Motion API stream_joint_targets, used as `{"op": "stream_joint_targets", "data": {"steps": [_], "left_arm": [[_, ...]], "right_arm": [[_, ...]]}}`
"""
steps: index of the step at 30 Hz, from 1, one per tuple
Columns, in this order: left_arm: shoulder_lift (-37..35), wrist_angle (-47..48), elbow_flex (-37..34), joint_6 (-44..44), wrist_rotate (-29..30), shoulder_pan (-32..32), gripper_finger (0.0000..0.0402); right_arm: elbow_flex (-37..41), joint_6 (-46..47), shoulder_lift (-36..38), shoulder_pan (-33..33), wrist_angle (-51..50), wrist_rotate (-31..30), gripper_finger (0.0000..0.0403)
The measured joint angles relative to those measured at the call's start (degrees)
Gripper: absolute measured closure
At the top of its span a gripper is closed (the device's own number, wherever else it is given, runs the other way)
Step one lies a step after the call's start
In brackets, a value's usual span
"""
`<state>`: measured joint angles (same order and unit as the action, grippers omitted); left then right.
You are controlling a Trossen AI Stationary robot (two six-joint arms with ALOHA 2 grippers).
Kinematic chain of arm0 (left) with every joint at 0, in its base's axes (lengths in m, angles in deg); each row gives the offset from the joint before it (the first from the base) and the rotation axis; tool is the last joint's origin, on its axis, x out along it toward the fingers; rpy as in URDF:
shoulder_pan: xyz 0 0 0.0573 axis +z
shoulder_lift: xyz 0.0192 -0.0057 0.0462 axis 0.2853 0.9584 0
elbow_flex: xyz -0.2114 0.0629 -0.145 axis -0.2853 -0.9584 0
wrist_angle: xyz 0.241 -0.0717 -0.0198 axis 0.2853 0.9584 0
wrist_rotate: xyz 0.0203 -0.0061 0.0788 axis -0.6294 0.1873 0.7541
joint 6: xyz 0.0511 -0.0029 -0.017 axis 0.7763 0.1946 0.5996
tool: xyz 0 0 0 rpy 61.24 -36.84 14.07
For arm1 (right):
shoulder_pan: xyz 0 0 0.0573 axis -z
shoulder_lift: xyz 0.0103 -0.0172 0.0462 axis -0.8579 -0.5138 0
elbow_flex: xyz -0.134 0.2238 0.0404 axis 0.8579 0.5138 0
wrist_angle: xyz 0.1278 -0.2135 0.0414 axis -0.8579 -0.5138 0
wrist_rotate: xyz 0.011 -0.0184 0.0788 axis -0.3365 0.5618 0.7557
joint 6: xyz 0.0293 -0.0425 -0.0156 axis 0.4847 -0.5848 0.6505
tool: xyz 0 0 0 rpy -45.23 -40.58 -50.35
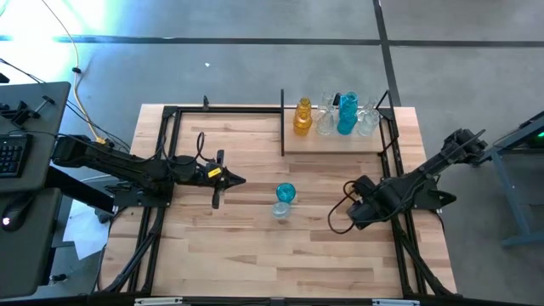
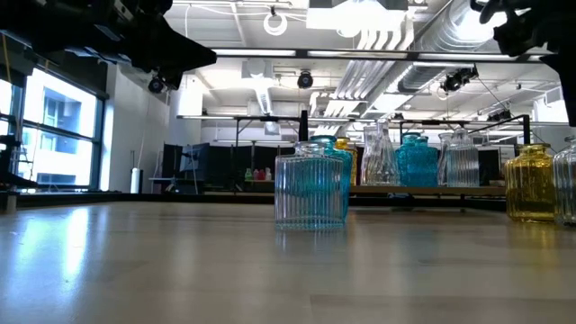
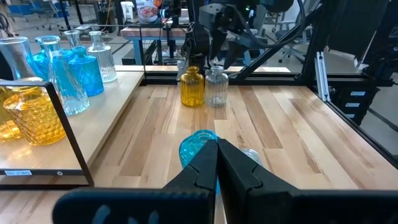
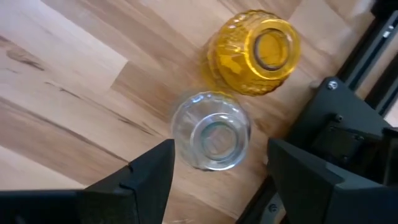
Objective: Sort vases onto shelf
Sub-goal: Put the right transparent vase on the shelf aligned with the other transparent vase
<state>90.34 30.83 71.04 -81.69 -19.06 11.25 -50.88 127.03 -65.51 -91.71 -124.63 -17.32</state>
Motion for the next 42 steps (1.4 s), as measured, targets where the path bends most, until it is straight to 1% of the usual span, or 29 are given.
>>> {"op": "stream_joint_targets", "data": {"steps": [10,12,14,16,17,20,24,29,35,39,42], "left_arm": [[0.0,0.0,0.0,-0.4,-0.8,0.0,0.0401],[0.0,0.0,0.0,-0.4,-1.4,0.0,0.0401],[0.0,0.0,0.0,-0.4,-1.5,0.0,0.0401],[0.0,0.0,0.0,-0.4,-1.5,0.0,0.0401],[0.0,0.0,0.0,-0.4,-1.5,0.0,0.0401],[0.0,0.0,0.0,-0.4,-1.5,0.0,0.0401],[0.0,0.0,0.0,-0.4,-1.5,0.0,0.0401],[0.0,0.0,0.0,-0.4,-1.5,0.0,0.0401],[0.0,0.0,0.0,-0.4,-1.5,0.0,0.0401],[0.0,0.0,0.0,-0.4,-1.5,0.0,0.0401],[0.0,0.0,0.0,-0.4,-1.5,0.0,0.0401]], "right_arm": [[0.5,1.1,0.1,0.0,0.9,0.0,0.0165],[2.8,1.2,0.1,0.0,2.9,0.5,0.0165],[5.8,1.2,0.1,0.0,6.3,2.2,0.0165],[7.8,1.2,0.2,-0.1,9.9,1.8,0.0165],[8.4,1.2,0.2,-0.1,10.0,1.2,0.0165],[8.6,1.2,0.2,-0.1,10.3,-0.2,0.0165],[7.3,1.1,0.1,0.0,9.5,0.2,0.017],[6.4,0.7,0.1,0.0,10.0,-1.2,0.0198],[5.8,0.6,0.2,0.0,9.7,-0.8,0.0241],[2.0,-1.4,0.1,0.0,9.2,-0.6,0.0268],[-2.0,-3.1,0.1,0.1,6.9,-3.1,0.029]]}}
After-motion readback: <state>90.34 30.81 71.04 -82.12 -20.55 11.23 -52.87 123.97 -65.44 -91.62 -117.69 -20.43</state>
